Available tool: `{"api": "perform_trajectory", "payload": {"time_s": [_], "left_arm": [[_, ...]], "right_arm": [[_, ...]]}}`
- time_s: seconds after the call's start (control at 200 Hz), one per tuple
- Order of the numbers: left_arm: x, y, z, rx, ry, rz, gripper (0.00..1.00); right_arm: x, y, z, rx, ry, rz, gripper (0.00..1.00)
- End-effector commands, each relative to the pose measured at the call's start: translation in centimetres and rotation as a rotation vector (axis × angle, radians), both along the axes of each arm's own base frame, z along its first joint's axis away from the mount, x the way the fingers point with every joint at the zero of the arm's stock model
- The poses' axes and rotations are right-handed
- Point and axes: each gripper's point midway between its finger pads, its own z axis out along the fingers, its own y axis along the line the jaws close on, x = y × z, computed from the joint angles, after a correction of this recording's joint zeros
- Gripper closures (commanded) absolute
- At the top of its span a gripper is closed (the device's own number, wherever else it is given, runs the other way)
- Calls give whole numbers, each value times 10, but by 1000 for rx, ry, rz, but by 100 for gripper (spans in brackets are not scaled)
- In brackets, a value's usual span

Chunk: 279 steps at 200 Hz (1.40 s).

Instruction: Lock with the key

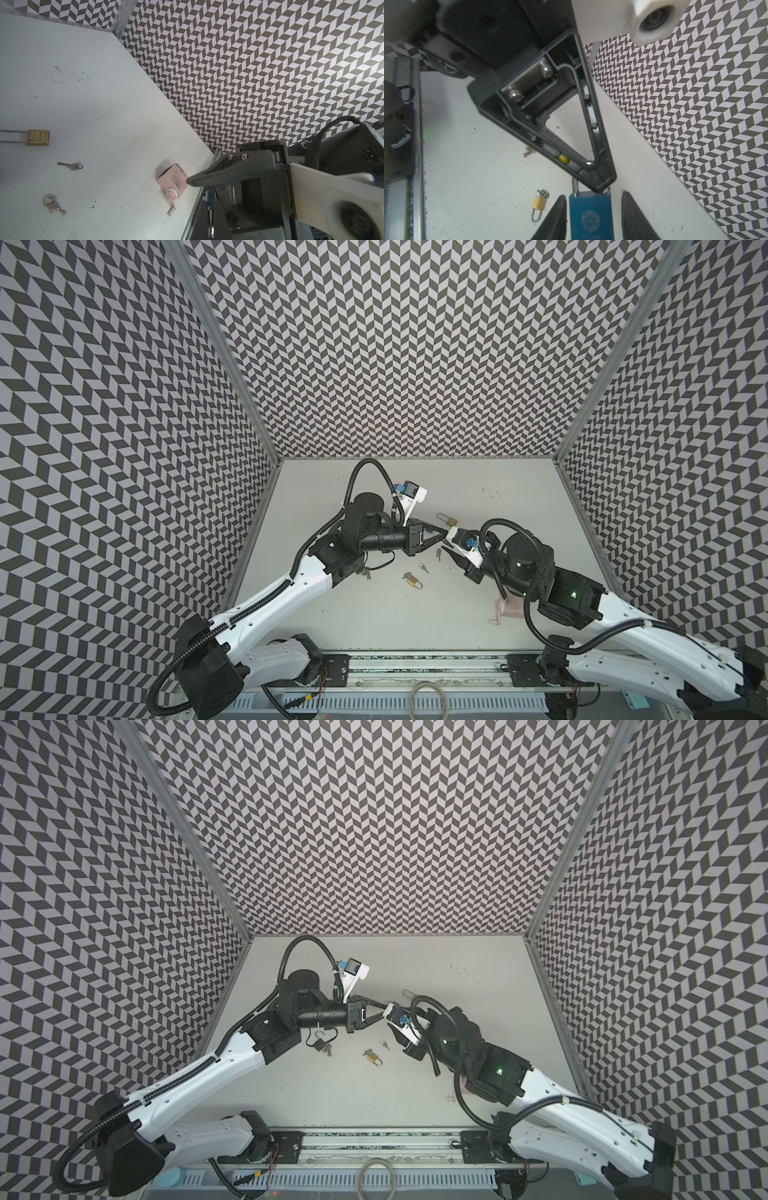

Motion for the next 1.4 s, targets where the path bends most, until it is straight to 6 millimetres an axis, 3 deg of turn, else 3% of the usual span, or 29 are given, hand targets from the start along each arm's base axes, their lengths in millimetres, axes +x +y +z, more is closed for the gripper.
{"api": "perform_trajectory", "payload": {"time_s": [0.0,0.35,0.411,0.541,0.591,0.661,0.816,0.956,1.167,1.392], "left_arm": [[-4,-5,19,-42,-34,-26,100],[-2,-3,18,-48,-31,-15,100],[4,2,19,-47,-38,18,84],[42,43,11,4,-45,258,30],[55,65,2,31,-34,353,19],[68,94,-10,68,-26,462,10],[82,150,-34,189,-23,683,4],[78,182,-50,232,-10,793,1],[70,205,-80,220,37,865,1],[67,222,-108,177,104,901,1]], "right_arm": [[2,2,24,62,-43,-12,64],[4,-1,23,107,-14,-55,88],[5,-2,23,132,3,-68,92],[11,-1,9,195,105,-126,100],[14,5,-3,199,164,-132,100],[20,16,-26,184,274,-124,100],[31,40,-76,140,459,-111,100],[49,49,-117,81,596,-134,100],[78,52,-180,-80,749,-227,100],[113,58,-217,-155,793,-304,100]]}}
